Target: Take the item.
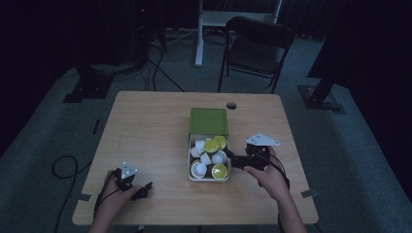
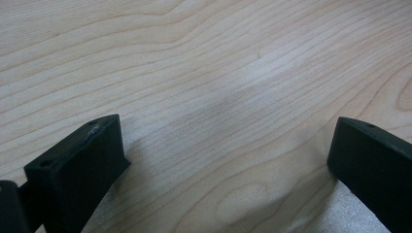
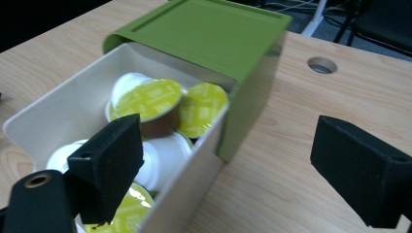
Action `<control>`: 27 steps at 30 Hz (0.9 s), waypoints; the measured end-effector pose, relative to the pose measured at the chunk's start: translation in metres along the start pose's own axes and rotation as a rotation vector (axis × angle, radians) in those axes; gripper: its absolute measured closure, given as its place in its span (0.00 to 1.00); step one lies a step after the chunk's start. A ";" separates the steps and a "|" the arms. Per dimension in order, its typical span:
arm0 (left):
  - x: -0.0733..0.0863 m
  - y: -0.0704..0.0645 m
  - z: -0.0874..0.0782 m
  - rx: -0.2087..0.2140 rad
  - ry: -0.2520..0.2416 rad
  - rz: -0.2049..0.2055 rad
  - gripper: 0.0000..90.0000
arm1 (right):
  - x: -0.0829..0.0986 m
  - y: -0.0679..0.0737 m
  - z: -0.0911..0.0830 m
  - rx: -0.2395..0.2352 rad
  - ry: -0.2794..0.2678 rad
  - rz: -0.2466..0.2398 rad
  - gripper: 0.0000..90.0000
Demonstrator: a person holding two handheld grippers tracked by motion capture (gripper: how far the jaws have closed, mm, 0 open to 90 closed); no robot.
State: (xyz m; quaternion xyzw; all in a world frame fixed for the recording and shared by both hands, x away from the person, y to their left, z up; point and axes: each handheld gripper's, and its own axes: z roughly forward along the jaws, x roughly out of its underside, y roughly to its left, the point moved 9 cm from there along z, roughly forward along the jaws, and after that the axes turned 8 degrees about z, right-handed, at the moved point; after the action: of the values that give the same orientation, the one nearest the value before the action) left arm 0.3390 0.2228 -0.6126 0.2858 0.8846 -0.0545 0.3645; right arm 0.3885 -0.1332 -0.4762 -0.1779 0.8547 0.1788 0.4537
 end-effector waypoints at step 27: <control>0.000 0.000 0.000 -0.002 -0.001 -0.002 0.00 | 0.002 0.050 0.062 -0.085 0.090 -0.101 0.16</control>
State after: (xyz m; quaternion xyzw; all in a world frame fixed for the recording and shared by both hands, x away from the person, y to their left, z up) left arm 0.3390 0.2227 -0.6126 0.2844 0.8848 -0.0544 0.3651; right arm 0.4082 -0.0611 -0.5034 -0.2479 0.8558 0.1839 0.4150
